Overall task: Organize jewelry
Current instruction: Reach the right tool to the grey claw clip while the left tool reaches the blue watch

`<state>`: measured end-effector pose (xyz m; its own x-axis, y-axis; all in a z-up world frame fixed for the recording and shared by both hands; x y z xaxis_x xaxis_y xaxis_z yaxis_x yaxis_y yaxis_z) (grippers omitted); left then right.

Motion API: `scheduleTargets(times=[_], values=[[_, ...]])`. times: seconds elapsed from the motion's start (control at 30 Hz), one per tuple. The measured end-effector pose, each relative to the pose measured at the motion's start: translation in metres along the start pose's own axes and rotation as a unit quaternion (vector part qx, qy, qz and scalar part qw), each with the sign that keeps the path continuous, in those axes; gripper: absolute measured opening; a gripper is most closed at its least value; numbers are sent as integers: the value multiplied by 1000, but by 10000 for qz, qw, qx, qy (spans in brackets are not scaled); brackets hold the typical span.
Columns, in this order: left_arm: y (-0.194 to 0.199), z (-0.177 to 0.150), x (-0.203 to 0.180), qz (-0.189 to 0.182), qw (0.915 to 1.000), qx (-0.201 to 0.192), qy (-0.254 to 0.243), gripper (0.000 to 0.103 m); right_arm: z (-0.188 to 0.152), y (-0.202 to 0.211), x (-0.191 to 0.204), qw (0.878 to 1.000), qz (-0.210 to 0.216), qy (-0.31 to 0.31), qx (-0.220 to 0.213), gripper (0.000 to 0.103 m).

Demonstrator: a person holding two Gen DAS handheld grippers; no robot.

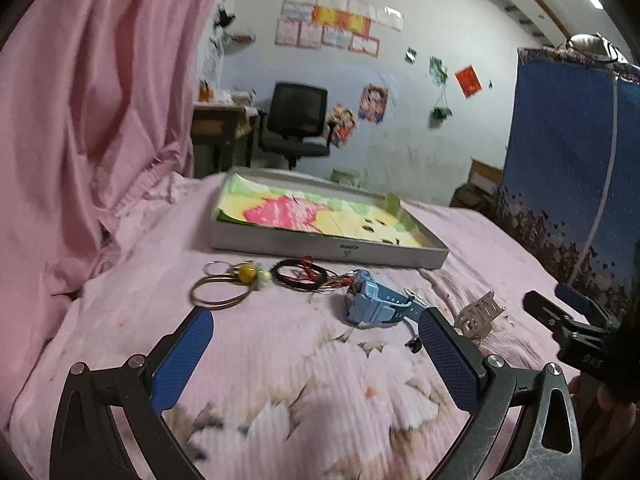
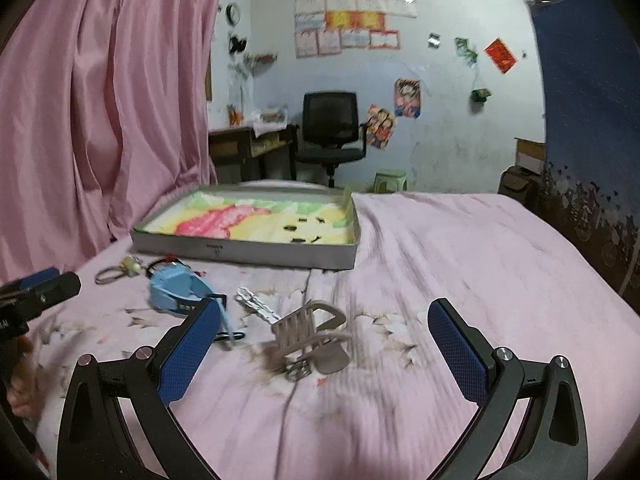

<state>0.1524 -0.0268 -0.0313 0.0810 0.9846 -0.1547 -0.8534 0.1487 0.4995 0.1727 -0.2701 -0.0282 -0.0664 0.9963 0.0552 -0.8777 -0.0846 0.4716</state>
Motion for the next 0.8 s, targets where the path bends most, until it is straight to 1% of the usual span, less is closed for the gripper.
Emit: scheduleTargets(times=[0.07,0.17,0.2,0.3,0.37,0.4,0.43,0.47,0.53,0.57,0.6,0.67,0.73,0.77,0.8], values=[[-15,3,-4,-61,9997,225,-5,103,1,-15,2,9996,168,62,205,102],[-34,7,-9,-296,9983,507,42,102,-3,-34,5,9980,355,107,506,102],[-40,7,-12,-370,9976,582,36,99,-6,-39,7,9975,394,116,576,102],[-59,7,-19,-520,9949,856,-67,84,-15,-54,5,9957,459,31,809,102],[-72,5,-27,-617,9919,1092,-174,78,-20,-61,3,9942,515,-68,945,102],[-75,3,-29,-646,9911,1150,-198,73,-22,-64,2,9933,566,-130,1003,102],[-82,1,-33,-692,9890,1287,-230,68,-24,-67,1,9922,601,-190,1072,101],[-85,-1,-34,-724,9877,1364,-232,67,-25,-71,1,9913,644,-233,1127,99],[-94,-3,-37,-788,9843,1561,-216,60,-30,-79,0,9886,743,-325,1271,92],[-96,-4,-37,-826,9833,1611,-194,60,-31,-81,-1,9878,766,-346,1313,91],[-99,-3,-37,-849,9827,1635,-162,60,-33,-84,-1,9869,782,-357,1366,88],[-101,-1,-37,-896,9824,1635,-104,55,-36,-89,3,9851,832,-329,1470,84],[-104,0,-38,-930,9814,1677,-58,47,-39,-90,6,9841,850,-270,1534,80],[-105,0,-37,-934,9810,1702,-53,47,-39,-90,7,9840,854,-262,1543,79],[-106,1,-38,-954,9803,1726,-51,44,-39,-90,7,9837,861,-272,1553,73]])
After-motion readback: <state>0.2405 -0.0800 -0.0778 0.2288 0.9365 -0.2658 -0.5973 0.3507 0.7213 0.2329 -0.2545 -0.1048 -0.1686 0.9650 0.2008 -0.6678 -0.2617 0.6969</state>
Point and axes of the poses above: each gripper's, at about its wrist camera, not at the fingertips, and y roughly against the way its jaws point, x to its left, z to its top, the point moved 8 cm from there along -y, roughly the way its jaws point, and after that the axes turned 2 degrees about x, right-handed, at the moved point
